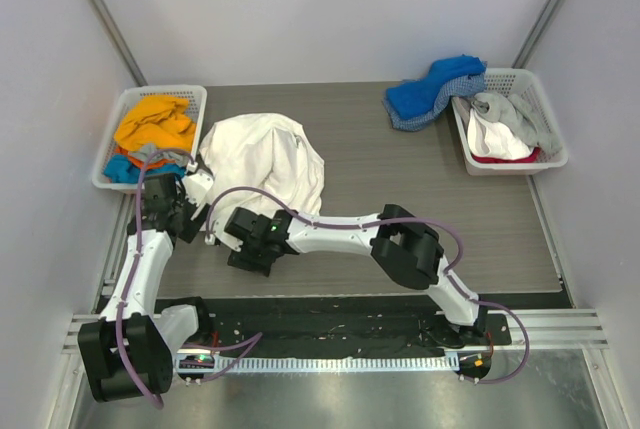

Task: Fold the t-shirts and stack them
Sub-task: Flatten out the tshirt

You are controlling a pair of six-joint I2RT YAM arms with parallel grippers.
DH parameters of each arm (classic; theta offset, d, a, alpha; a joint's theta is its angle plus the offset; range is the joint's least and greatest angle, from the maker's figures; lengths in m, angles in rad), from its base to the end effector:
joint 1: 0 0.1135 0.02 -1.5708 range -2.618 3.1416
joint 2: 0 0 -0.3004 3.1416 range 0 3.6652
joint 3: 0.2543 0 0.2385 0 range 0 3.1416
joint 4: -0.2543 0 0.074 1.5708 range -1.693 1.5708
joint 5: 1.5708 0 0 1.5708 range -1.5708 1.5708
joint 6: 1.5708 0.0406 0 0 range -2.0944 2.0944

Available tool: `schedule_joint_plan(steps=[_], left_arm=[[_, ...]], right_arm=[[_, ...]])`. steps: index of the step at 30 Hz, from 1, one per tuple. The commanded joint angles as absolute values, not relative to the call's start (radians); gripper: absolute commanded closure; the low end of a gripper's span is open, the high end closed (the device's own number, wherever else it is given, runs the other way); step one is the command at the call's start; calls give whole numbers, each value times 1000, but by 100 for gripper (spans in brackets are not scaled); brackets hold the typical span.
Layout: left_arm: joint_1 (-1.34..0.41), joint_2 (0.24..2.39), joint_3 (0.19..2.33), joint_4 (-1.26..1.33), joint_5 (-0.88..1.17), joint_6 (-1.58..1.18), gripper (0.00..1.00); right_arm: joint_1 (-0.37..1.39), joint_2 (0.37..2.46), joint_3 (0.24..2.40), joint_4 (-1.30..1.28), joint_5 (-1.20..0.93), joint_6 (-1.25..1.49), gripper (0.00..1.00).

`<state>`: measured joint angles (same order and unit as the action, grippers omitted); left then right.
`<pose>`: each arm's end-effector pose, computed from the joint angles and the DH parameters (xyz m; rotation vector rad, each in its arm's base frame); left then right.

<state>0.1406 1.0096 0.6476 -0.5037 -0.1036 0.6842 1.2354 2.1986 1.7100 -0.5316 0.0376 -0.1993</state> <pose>0.1691 0.0282 0.2551 0.6233 2.4136 0.4859 0.1622 0.4607 0.2036 -1.7160 1.9883 0.3245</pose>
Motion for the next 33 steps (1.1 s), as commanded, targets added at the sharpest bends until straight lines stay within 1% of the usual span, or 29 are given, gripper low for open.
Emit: schedule_joint_plan(steps=[1, 4, 8, 22, 23, 26, 32, 33], left_arm=[[150, 989, 647, -462, -83, 670, 10], [150, 989, 647, -463, -81, 667, 10], [150, 989, 650, -463, -81, 667, 10], [150, 1008, 629, -437, -78, 670, 10], [150, 1009, 627, -436, -78, 672, 10], [150, 1011, 626, -434, -78, 676, 10], [150, 1008, 615, -430, -77, 683, 10], [152, 1009, 614, -431, -75, 680, 10]], right_arm=[[1244, 2096, 1701, -537, 98, -199, 32], [1244, 2071, 1694, -537, 103, -198, 32], [1244, 2056, 1681, -538, 46, -173, 31], [1244, 2141, 1700, -537, 14, -181, 32], [1244, 2151, 1700, -537, -21, -181, 32], [1244, 2174, 1707, -537, -31, -183, 32], [1243, 2212, 1730, -535, -22, -206, 32], [1244, 2220, 1733, -534, -17, -210, 34]])
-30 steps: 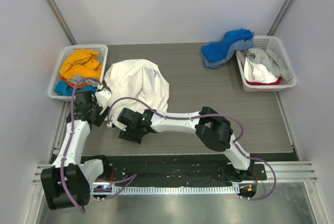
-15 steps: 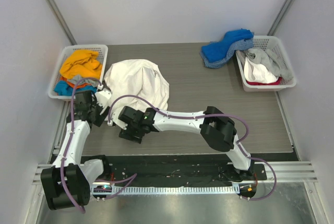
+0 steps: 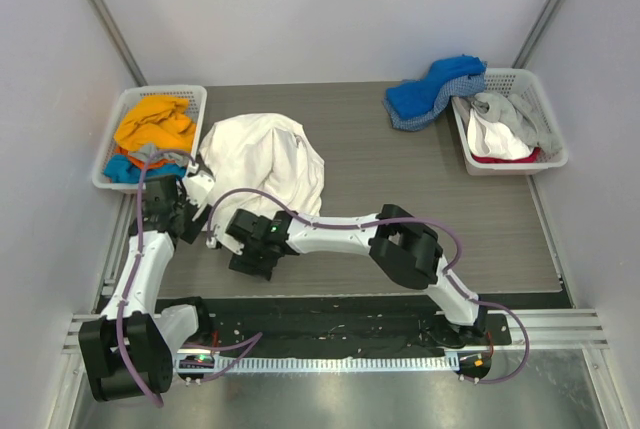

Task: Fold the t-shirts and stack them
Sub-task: Flatten out the tshirt

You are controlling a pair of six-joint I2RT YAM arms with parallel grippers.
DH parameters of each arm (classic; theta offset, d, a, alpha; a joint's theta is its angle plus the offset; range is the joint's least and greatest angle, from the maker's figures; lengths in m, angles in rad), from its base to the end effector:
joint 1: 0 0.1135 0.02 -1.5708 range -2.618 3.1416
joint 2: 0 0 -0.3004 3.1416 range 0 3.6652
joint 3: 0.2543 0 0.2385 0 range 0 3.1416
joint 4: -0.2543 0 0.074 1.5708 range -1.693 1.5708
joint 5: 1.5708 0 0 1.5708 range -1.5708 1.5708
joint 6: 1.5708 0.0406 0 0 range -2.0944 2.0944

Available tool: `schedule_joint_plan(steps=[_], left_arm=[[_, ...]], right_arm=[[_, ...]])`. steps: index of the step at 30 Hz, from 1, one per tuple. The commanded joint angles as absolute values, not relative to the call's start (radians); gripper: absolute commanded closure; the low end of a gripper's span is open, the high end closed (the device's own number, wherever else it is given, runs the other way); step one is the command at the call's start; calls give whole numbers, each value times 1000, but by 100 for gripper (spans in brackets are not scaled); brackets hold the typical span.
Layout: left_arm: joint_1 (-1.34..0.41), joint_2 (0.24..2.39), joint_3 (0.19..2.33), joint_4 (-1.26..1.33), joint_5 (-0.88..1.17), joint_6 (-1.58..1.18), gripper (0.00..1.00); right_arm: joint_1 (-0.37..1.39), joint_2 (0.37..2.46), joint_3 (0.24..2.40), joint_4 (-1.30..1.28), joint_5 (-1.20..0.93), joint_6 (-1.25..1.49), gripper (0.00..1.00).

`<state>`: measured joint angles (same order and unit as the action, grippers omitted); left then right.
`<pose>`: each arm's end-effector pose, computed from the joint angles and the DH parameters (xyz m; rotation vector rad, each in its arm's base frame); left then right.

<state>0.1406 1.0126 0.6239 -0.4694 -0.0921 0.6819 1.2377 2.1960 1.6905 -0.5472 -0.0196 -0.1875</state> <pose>0.1698 0.0278 0.2498 0.6227 2.4034 0.4742 0.1574 0.4573 0.1982 -1.7559 2.0216 0.3784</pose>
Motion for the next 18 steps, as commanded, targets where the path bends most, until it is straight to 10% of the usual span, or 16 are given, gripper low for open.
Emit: schedule_joint_plan(steps=[1, 5, 8, 18], left_arm=[[150, 1008, 612, -431, -74, 678, 11], [150, 1011, 591, -433, -48, 667, 10], [152, 1046, 586, -422, -6, 650, 10], [150, 1310, 692, -321, 114, 600, 14]], right_arm=[[1241, 2223, 1741, -534, -17, -215, 36], [1232, 2243, 1753, -534, -21, -216, 59], [1224, 2246, 1750, -534, -23, -215, 98], [1158, 2154, 1677, -561, 69, -216, 99]])
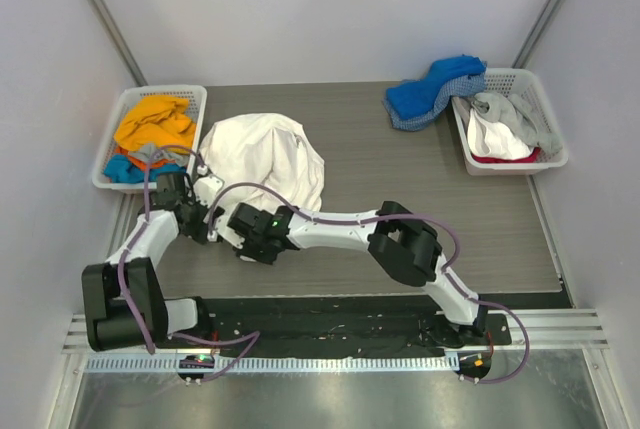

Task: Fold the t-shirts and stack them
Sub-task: Flatten out the tshirt

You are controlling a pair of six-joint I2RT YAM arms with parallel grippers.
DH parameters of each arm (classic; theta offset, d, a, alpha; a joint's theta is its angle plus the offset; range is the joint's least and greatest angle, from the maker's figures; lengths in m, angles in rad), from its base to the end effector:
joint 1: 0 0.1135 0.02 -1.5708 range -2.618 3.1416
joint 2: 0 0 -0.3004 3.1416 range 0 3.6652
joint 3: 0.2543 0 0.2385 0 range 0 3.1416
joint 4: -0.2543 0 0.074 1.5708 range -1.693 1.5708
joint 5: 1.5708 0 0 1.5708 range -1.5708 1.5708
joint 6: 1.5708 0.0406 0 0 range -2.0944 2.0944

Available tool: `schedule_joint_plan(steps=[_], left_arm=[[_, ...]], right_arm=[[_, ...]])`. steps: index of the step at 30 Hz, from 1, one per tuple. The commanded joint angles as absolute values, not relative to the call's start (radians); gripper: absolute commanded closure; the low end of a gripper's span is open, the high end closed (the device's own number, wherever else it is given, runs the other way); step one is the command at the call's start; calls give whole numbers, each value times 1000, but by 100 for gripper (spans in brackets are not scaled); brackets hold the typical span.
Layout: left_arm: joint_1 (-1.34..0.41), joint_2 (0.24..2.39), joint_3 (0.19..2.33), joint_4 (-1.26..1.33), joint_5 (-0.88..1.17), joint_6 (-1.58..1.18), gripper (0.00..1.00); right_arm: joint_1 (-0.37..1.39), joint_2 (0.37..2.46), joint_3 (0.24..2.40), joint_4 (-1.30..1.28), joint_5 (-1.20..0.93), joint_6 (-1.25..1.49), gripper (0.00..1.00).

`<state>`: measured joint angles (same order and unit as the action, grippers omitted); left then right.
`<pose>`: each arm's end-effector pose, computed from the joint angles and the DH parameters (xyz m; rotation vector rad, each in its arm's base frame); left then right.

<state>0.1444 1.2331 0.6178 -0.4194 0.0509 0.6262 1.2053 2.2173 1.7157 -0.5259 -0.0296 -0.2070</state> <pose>0.2003 0.0270 0.2142 0.6425 2.5384 0.2085 0.1745 0.4594 0.1968 -1.7291 2.0106 0.3880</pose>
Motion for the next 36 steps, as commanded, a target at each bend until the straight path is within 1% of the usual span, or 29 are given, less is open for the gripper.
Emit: schedule_joint_plan(steps=[1, 8, 11, 12, 14, 15, 17, 18, 22, 27, 31, 36], left_arm=[[150, 1362, 719, -318, 110, 598, 15], [150, 1479, 776, -278, 92, 595, 18], [150, 1522, 779, -265, 77, 609, 29], [150, 1532, 779, -262, 74, 607, 39], [150, 1549, 781, -258, 68, 603, 51], [150, 1568, 782, -259, 69, 600, 66], [150, 1581, 793, -274, 71, 591, 94], [150, 1577, 798, -282, 69, 575, 100], [150, 1513, 818, -327, 95, 536, 100], [144, 1366, 949, -478, 184, 456, 100], [126, 1325, 1066, -563, 228, 404, 100], [104, 1312, 1207, -583, 250, 341, 100]], right_arm=[[1149, 2143, 1671, -563, 66, -218, 99], [1115, 2066, 1606, -581, 107, -230, 99], [1094, 2037, 1577, -581, 129, -235, 99], [1088, 2031, 1574, -583, 130, -235, 99], [1063, 2014, 1572, -589, 146, -235, 99], [1055, 2008, 1575, -597, 152, -235, 99], [1033, 1991, 1583, -617, 170, -233, 99], [1026, 1987, 1588, -624, 181, -230, 99], [996, 1942, 1582, -652, 224, -222, 99], [927, 1850, 1604, -696, 282, -198, 99], [864, 1781, 1637, -722, 336, -192, 99], [764, 1698, 1651, -729, 411, -224, 99]])
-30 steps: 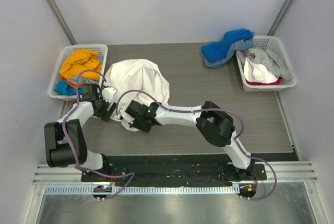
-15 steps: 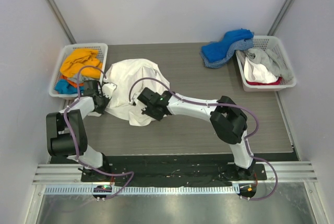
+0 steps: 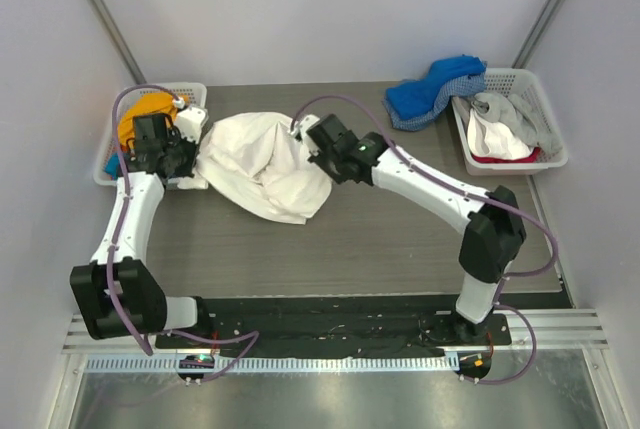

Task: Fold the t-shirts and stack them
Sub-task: Flatten out the tshirt

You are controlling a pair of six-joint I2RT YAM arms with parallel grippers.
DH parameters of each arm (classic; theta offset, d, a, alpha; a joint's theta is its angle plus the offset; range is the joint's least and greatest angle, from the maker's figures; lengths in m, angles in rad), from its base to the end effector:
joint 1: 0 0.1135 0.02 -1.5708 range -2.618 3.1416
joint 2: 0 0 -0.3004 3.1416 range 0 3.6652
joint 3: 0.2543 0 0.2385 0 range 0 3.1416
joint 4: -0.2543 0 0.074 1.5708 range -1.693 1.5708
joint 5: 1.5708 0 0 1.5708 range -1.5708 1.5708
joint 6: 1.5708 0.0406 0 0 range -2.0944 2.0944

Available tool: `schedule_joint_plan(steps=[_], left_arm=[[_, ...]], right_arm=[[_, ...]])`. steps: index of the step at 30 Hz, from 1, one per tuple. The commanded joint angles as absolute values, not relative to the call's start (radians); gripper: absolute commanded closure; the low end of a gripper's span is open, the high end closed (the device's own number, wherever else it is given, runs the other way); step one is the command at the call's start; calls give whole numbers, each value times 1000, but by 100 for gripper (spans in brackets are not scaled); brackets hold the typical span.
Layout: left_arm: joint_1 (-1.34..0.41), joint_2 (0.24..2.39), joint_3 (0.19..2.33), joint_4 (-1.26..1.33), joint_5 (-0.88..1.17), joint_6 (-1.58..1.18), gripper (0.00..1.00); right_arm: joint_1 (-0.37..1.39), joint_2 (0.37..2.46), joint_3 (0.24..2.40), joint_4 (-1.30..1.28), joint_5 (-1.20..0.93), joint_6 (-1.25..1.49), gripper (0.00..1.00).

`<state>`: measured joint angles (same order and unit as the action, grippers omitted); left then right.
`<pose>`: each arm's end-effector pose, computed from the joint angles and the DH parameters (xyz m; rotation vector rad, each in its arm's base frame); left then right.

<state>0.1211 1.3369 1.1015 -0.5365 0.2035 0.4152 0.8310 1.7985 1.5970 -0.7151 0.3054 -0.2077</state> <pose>0.2694 0.0245 0.3309 0.4390 2.2811 0.0311 0.2750 0.2832 0.3293 -1.0952 2.1713 -0.1031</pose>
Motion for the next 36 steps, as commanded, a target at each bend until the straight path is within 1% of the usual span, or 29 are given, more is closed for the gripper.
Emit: schedule_joint_plan(steps=[1, 4, 8, 13, 15, 19, 22, 25, 29, 33, 36], left_arm=[[100, 1315, 1225, -586, 250, 331, 100], [75, 1342, 1307, -588, 239, 302, 100], [9, 1400, 1428, -586, 207, 265, 100], [-135, 1482, 1566, -581, 60, 267, 100], [-162, 1514, 1652, -578, 11, 268, 100], [-170, 1557, 1817, -543, -109, 241, 100], [-172, 1580, 1905, -519, -170, 248, 100], [-172, 1609, 1989, -541, -187, 265, 100], [-170, 1615, 2022, -571, -173, 279, 100], [-175, 1579, 1959, -587, -129, 287, 100], [-190, 1514, 1861, -591, -101, 304, 100]], right_arm=[[723, 1689, 1658, -730, 422, -242, 99], [648, 1664, 1707, -730, 443, -271, 99], [491, 1670, 1834, -730, 436, -296, 99], [371, 1701, 1994, -724, 420, -319, 99], [322, 1723, 2083, -719, 416, -327, 99], [270, 1769, 2264, -715, 426, -363, 99], [264, 1796, 2339, -715, 440, -406, 99], [262, 1792, 2362, -715, 451, -433, 99], [262, 1740, 2326, -715, 453, -433, 99], [262, 1651, 2235, -715, 430, -422, 99], [264, 1560, 2151, -713, 413, -414, 99]])
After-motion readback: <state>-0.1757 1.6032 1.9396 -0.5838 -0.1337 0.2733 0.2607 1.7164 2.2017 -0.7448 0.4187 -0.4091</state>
